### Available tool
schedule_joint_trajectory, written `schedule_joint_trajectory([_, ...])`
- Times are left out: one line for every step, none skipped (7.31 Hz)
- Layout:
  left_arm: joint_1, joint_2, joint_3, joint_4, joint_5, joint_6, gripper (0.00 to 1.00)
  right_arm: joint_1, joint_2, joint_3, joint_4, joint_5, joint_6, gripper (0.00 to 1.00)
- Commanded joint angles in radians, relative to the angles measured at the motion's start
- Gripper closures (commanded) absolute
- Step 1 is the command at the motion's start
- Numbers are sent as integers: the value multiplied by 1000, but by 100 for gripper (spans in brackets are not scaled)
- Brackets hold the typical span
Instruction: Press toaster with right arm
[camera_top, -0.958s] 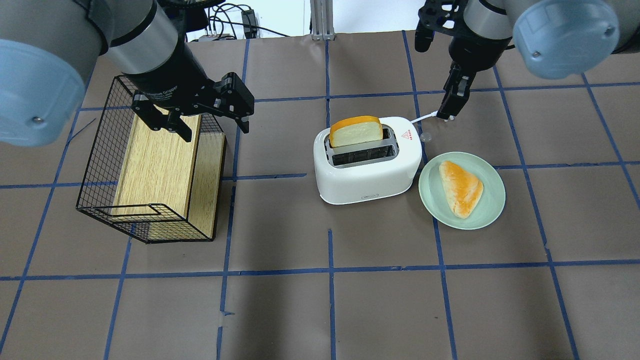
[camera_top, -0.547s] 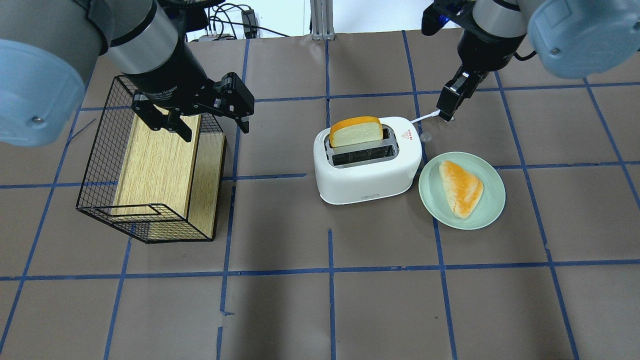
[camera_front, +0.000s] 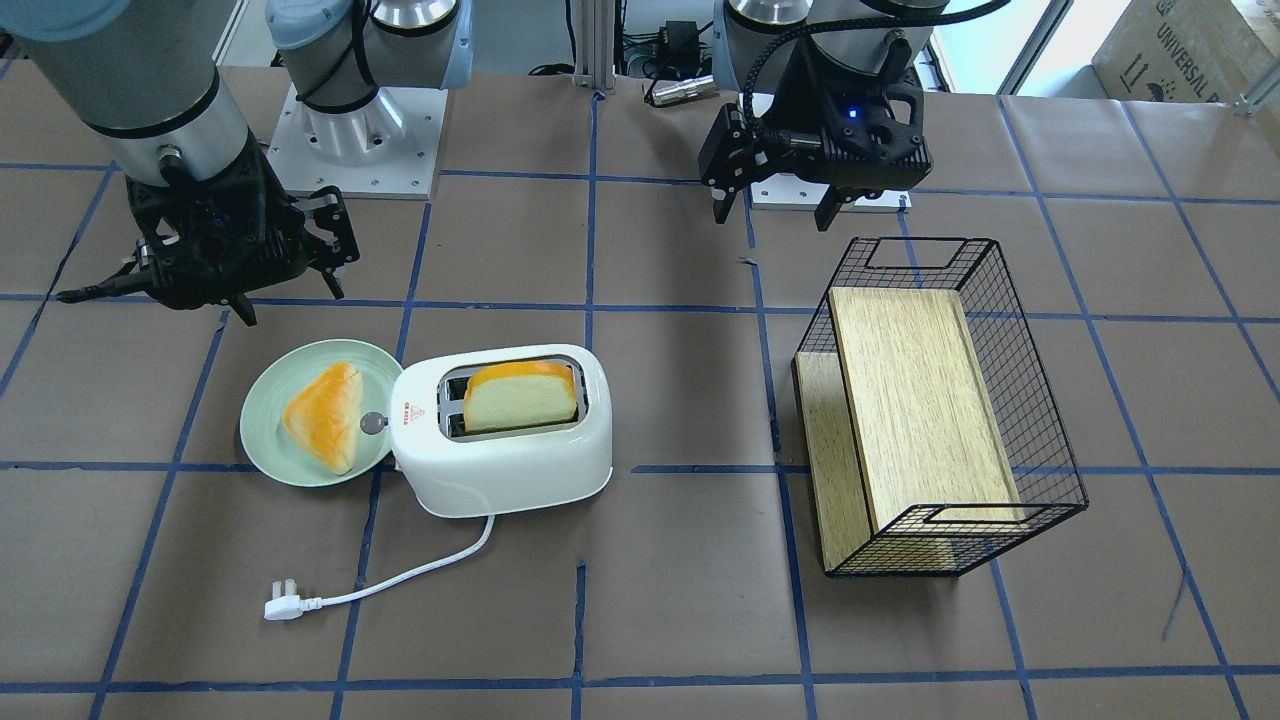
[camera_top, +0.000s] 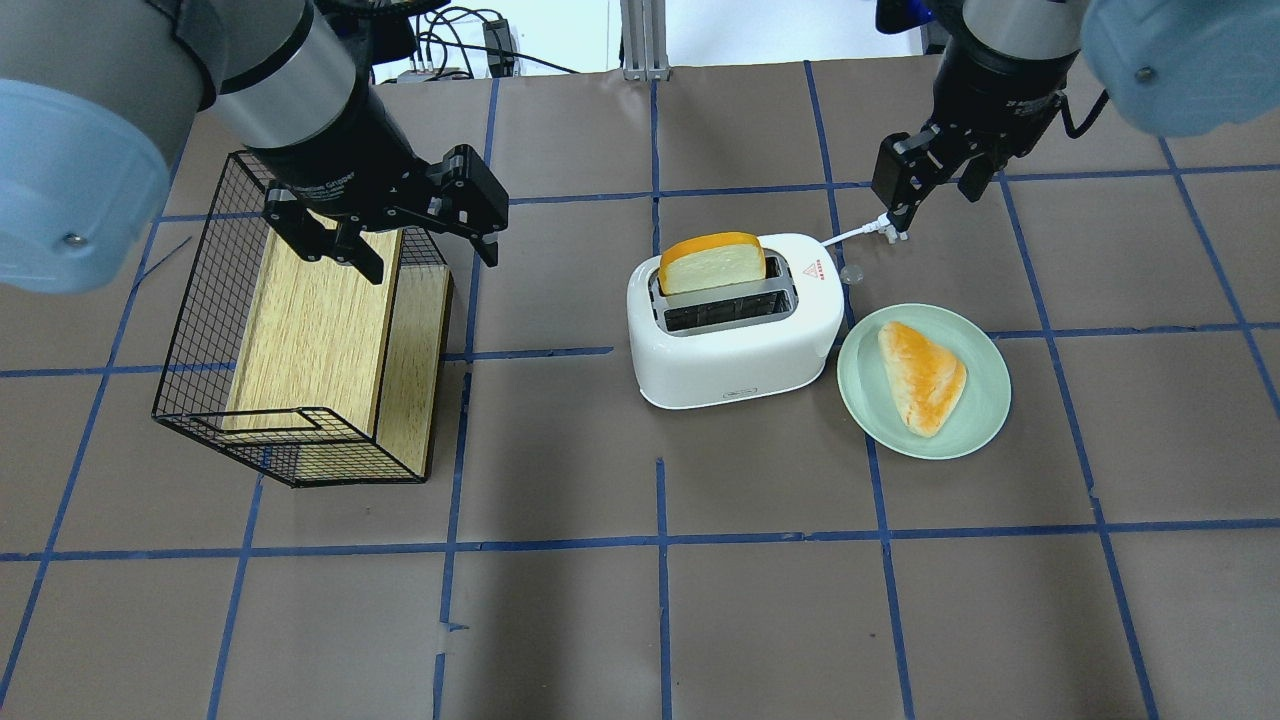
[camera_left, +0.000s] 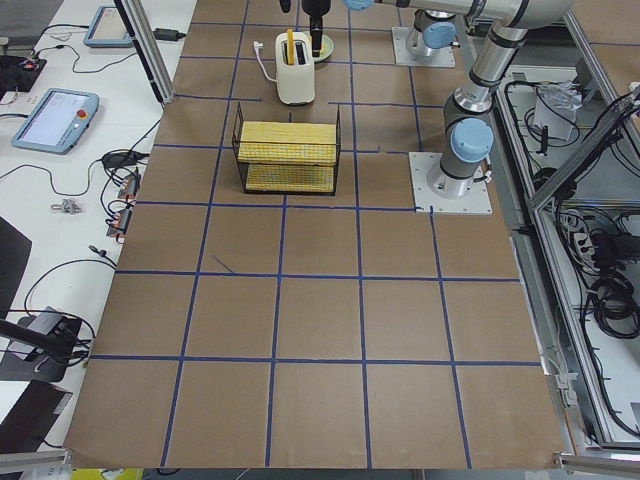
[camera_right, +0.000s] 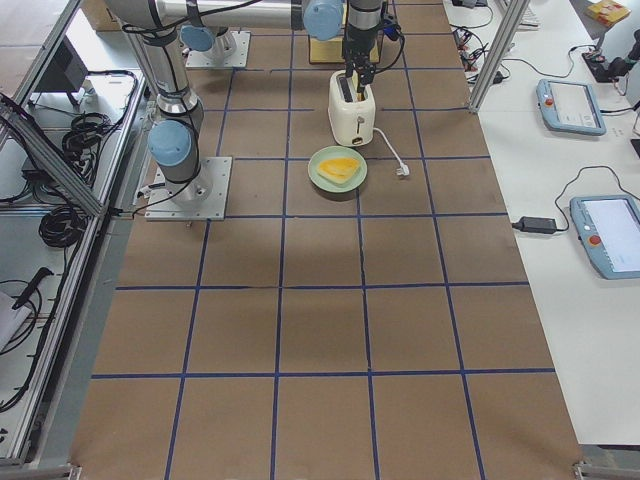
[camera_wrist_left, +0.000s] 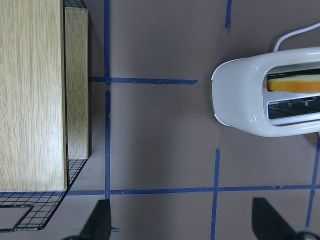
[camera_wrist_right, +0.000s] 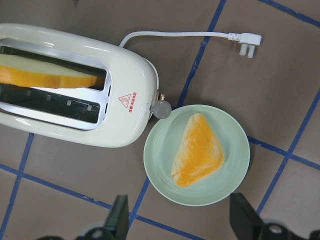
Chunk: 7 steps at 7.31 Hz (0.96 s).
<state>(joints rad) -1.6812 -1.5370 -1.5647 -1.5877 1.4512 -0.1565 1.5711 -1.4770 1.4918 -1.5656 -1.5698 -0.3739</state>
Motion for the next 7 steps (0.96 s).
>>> schedule_joint_trajectory([0,0,0,0,0,0,0,-5,0,-18,21,2,46,24])
schedule_joint_trajectory([0,0,0,0,0,0,0,-5,0,-10,21,4,46,24])
schedule_joint_trajectory([0,0,0,0,0,0,0,-5,3,-8,18,7,46,24])
schedule_joint_trajectory([0,0,0,0,0,0,0,-5,3,-8,18,5,46,24])
schedule_joint_trajectory([0,0,0,0,0,0,0,-5,1,-4,19,4,55,25])
schedule_joint_trajectory([0,0,0,0,0,0,0,-6,0,-2,25,2,126,27])
schedule_joint_trajectory([0,0,2,0,0,0,0,-6,-6,-8,35,-1,203,26])
